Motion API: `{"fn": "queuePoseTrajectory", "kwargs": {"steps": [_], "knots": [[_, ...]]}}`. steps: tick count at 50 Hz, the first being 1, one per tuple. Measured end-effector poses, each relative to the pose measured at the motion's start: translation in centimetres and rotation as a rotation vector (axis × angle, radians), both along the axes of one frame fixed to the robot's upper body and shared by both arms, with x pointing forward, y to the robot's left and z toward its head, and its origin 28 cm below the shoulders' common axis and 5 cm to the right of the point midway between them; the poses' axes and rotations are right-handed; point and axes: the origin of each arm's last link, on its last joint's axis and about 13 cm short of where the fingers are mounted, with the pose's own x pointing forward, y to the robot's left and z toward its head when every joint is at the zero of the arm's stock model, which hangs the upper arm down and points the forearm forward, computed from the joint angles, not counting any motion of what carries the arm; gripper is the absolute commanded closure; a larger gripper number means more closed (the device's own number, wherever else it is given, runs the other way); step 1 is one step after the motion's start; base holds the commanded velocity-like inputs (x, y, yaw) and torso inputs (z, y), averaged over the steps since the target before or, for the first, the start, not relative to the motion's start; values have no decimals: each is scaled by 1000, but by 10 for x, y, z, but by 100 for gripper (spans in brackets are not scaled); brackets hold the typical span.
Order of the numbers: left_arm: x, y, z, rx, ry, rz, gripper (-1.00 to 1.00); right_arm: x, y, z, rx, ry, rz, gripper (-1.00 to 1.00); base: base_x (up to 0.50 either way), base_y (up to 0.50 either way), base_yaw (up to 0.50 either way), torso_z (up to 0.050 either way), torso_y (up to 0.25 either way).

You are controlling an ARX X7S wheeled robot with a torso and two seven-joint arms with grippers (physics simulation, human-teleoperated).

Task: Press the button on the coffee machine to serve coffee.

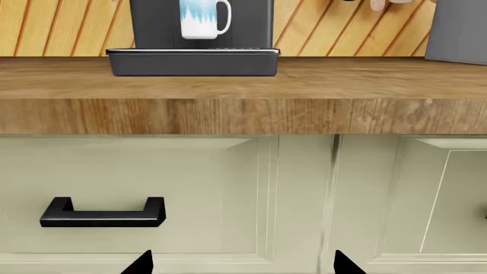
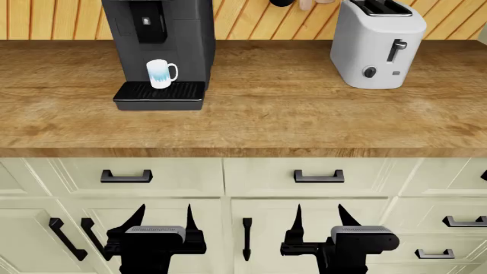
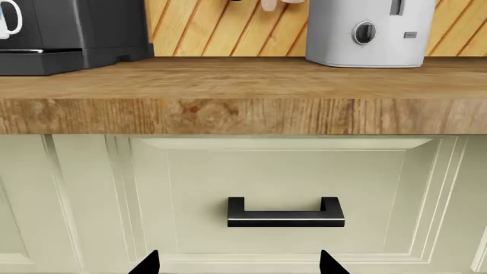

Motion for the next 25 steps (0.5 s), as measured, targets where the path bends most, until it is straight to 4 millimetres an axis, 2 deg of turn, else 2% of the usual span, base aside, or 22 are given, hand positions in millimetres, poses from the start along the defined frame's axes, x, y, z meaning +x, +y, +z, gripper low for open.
{"fn": "queuePoseTrajectory", "kwargs": {"steps": [17,25], "knots": [[0,0,0,0,0,1,-100,1,0,-3,12,33,-6,-100,0,9,0,0,0],[0,0,0,-2,1,0,-100,1,-1,-4,10,39,-2,-100,80,500,0,0,0]]}}
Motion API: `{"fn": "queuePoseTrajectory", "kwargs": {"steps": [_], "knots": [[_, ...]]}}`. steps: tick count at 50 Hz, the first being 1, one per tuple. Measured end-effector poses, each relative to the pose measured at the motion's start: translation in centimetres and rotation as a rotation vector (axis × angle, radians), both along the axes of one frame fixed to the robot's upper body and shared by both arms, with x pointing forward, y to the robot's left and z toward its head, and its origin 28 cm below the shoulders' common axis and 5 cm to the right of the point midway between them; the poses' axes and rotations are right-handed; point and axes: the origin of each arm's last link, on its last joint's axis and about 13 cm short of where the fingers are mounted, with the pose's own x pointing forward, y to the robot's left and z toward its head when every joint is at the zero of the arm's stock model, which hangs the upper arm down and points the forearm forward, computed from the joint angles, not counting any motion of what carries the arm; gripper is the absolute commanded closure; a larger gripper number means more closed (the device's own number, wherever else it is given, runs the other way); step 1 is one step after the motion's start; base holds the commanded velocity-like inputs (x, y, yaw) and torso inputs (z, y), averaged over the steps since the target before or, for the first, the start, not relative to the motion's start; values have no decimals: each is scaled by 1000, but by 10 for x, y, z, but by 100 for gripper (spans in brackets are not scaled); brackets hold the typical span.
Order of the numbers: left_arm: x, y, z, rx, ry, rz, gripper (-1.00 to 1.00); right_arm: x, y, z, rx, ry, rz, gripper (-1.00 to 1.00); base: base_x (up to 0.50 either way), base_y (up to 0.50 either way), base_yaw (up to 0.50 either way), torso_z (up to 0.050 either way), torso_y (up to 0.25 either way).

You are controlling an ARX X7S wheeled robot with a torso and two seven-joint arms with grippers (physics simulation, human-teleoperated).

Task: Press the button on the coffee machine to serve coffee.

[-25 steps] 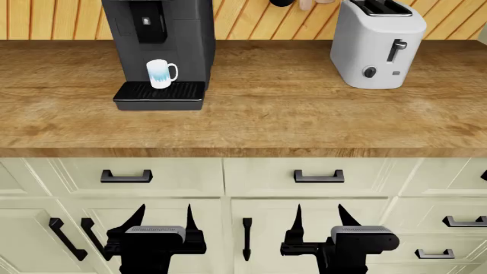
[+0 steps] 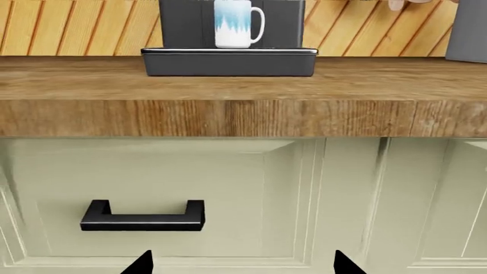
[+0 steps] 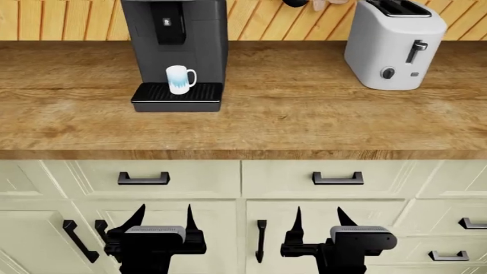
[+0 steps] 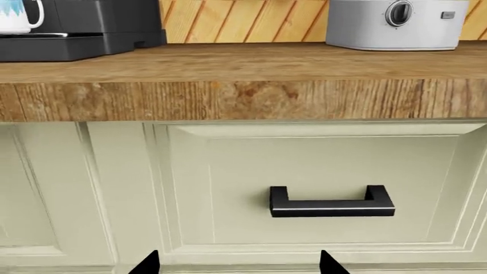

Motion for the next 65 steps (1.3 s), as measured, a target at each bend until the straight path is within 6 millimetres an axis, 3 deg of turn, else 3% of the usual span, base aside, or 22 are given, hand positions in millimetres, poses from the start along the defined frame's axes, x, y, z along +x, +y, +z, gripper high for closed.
{"fn": "queuePoseTrajectory", "kwargs": {"steps": [36,65], "knots": [[0,2,1,-9,-6,6,-100,0,1,0,-14,3,8,-100,109,484,0,0,0],[1,3,1,4,-9,24,-100,0,0,-1,-35,15,-11,-100,0,4,0,7,0]]}}
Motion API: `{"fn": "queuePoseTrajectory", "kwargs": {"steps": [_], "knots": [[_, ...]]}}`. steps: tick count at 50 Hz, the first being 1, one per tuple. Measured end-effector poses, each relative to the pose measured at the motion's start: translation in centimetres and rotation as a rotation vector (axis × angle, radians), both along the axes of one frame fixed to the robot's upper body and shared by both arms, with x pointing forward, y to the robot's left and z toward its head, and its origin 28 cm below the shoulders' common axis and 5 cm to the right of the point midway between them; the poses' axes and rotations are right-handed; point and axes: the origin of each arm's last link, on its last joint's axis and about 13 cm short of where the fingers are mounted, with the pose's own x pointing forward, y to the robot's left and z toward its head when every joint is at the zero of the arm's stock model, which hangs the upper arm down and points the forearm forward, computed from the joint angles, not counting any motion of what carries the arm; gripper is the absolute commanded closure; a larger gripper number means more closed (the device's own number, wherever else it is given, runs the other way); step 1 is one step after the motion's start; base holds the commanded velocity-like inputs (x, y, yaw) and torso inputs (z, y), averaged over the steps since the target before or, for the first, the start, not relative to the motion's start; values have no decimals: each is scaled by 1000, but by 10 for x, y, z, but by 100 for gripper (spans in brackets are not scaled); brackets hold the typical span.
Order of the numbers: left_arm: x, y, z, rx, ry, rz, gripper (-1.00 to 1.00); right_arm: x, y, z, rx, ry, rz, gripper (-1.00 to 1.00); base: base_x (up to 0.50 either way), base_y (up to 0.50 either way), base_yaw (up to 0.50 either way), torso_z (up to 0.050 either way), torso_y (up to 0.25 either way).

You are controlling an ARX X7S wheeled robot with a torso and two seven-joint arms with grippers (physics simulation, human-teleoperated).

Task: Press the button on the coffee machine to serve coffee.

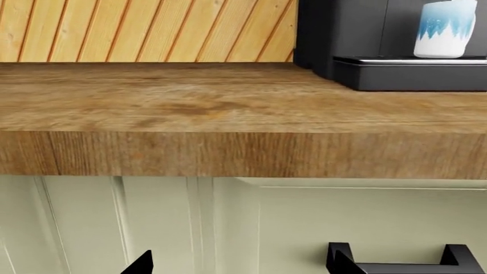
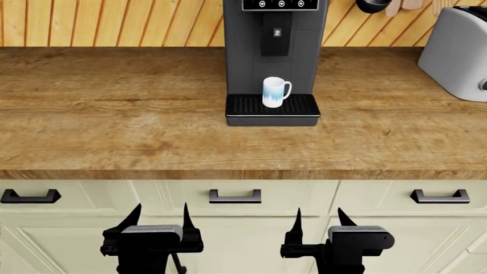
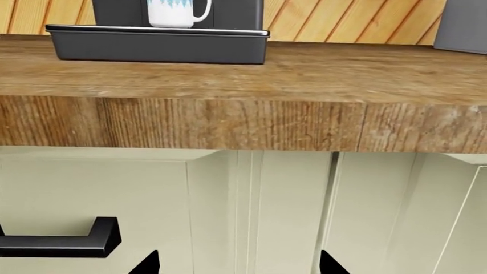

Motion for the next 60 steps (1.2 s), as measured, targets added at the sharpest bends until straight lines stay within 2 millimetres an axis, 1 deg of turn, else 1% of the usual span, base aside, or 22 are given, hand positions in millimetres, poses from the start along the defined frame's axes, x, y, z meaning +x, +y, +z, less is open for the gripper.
{"fn": "queuePoseTrajectory", "kwargs": {"steps": [34,49,54,57,60], "knots": [[0,-1,4,29,-33,-13,-100,0,0,0,-2,1,2,-100,0,0,0,50,0],[1,-1,4,-5,-12,3,-100,1,0,1,3,-12,-3,-100,0,0,0,0,0],[1,-1,8,-5,-4,13,-100,2,0,9,-1,-34,-17,-100,0,0,0,0,0],[3,-2,16,-12,-3,16,-100,4,-1,20,-4,-52,-25,-100,0,0,0,0,0],[7,-3,27,-22,-5,18,-100,7,-3,33,-6,-66,-32,-100,0,0,0,0,0]]}}
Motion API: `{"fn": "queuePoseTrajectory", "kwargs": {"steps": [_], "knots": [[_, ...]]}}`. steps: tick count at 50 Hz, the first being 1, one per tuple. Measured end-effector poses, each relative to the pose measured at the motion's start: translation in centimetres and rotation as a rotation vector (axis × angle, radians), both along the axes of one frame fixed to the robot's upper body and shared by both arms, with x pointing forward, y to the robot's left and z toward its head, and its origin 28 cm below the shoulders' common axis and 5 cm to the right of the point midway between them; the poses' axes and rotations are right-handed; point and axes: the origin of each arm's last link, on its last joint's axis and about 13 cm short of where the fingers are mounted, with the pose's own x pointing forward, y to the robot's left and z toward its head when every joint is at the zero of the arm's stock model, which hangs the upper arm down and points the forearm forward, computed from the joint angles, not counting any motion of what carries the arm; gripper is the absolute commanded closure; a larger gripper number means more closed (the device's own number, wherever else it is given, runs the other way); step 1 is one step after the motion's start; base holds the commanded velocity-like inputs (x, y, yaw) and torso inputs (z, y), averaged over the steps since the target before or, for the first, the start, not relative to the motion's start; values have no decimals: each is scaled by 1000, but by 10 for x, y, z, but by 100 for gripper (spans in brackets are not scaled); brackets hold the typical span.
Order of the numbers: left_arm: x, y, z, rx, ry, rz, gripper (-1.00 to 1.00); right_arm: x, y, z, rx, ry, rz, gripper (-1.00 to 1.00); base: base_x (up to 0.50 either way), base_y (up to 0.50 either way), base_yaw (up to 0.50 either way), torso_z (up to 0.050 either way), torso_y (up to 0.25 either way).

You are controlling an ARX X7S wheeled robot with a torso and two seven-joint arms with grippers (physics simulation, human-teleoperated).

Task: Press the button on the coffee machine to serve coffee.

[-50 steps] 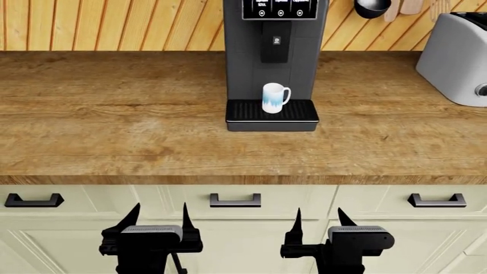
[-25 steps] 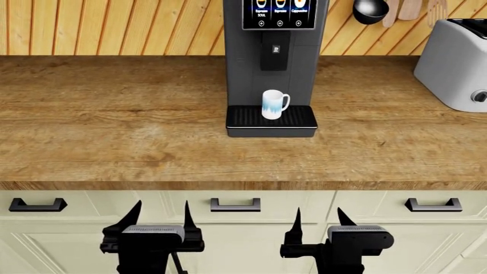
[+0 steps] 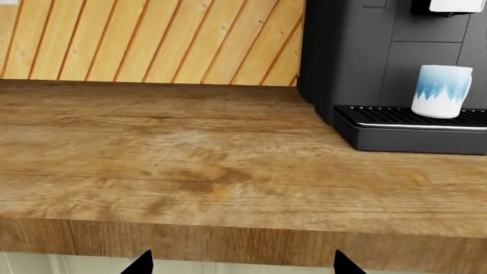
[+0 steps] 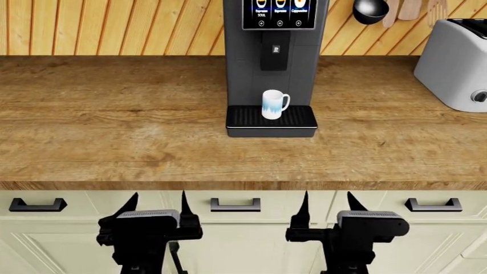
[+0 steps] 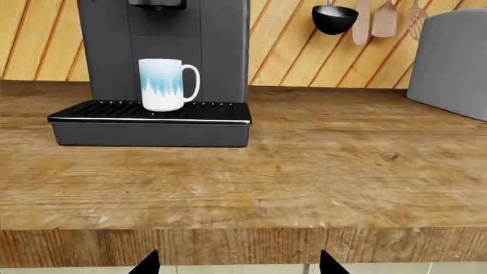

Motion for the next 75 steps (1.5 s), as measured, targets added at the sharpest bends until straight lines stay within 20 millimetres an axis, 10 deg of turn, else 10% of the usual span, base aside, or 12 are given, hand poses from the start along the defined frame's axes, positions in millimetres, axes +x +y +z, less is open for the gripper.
{"fn": "queuePoseTrajectory", "kwargs": {"steps": [24,75], "knots": [[41,7,97,-3,-91,-25,-100,24,-30,109,-53,-101,-22,-100,36,13,0,0,0],[44,15,103,38,-91,-2,-100,12,-30,131,-79,-87,31,-100,265,9,0,0,0]]}}
